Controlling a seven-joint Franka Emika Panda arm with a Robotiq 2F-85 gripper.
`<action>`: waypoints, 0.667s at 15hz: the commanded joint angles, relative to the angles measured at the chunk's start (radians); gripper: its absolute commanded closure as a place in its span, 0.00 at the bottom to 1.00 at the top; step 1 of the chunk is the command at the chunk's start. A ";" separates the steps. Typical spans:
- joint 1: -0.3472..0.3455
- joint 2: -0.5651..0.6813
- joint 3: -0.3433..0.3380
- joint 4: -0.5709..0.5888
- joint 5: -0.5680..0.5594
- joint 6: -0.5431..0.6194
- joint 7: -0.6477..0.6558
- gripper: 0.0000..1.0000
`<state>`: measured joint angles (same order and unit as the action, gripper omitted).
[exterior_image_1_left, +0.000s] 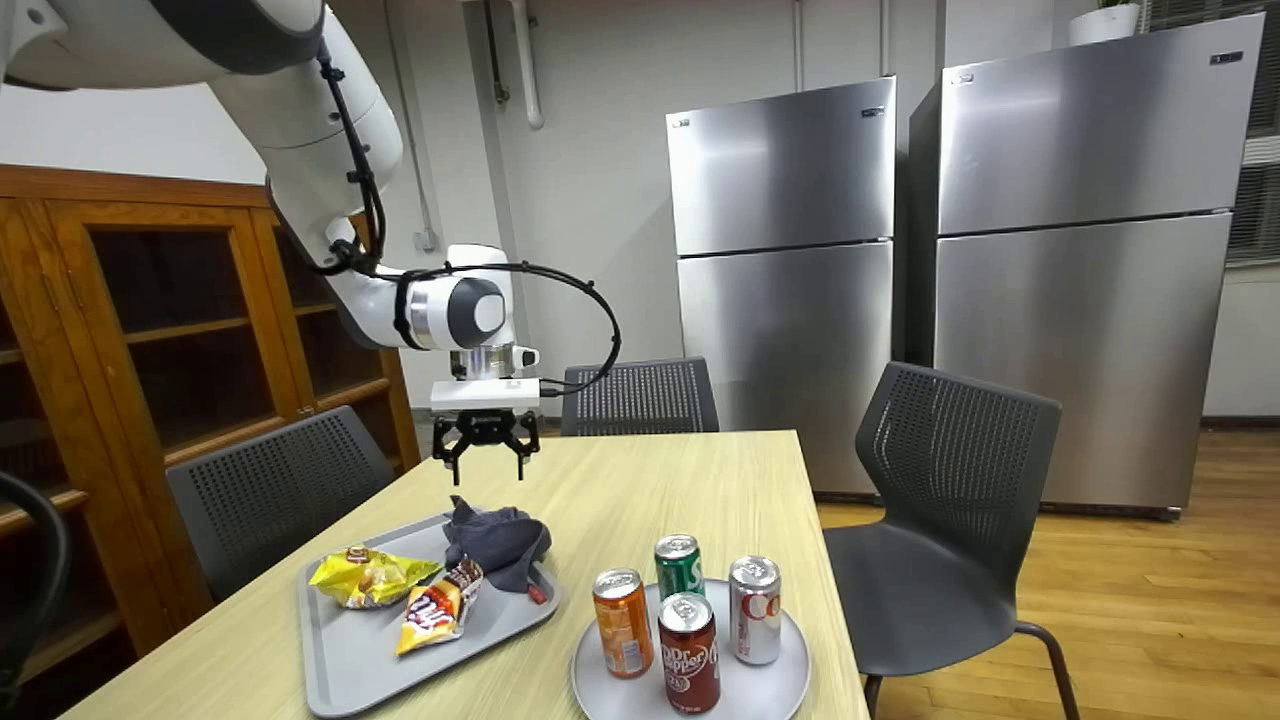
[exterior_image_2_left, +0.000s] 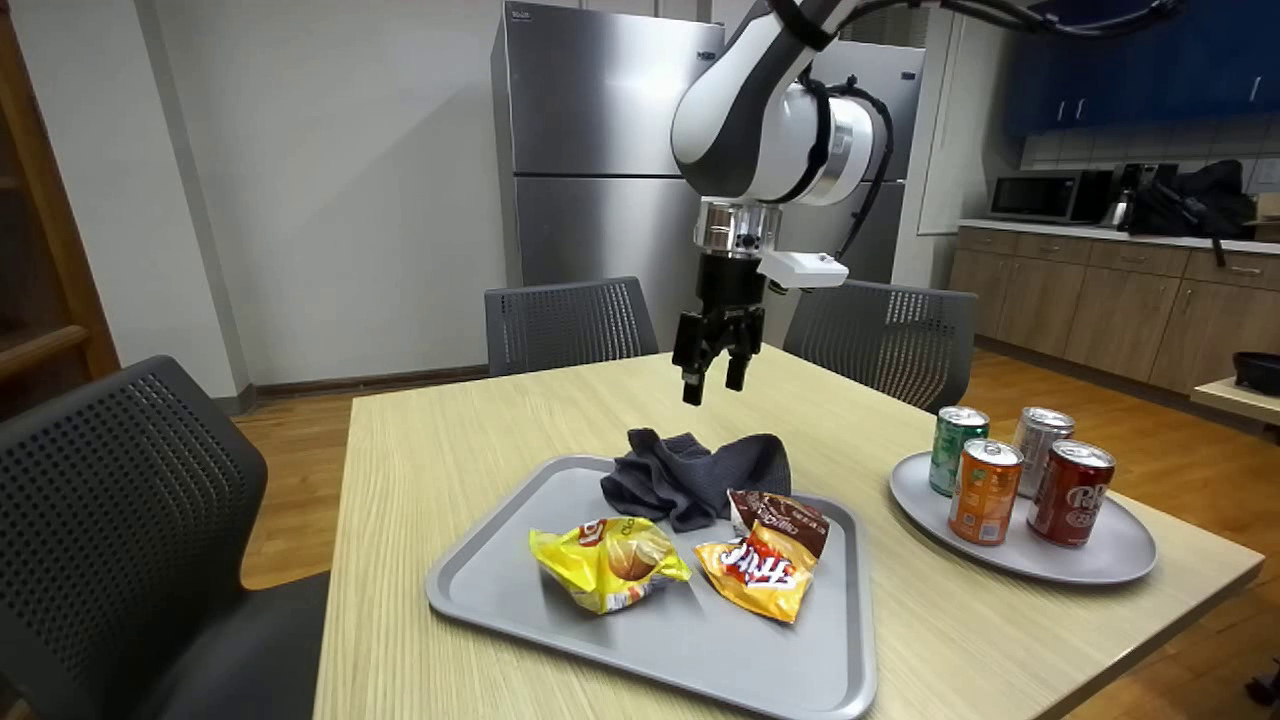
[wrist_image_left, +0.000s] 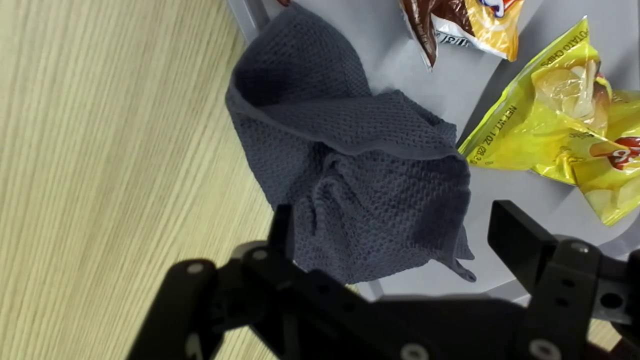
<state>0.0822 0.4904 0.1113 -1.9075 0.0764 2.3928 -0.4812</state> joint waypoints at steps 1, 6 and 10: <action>-0.026 0.002 0.028 0.001 -0.019 -0.001 0.013 0.00; -0.026 0.002 0.028 0.001 -0.019 -0.001 0.013 0.00; -0.023 0.006 0.023 0.002 -0.035 0.006 0.008 0.00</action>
<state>0.0809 0.4908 0.1124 -1.9077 0.0763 2.3927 -0.4812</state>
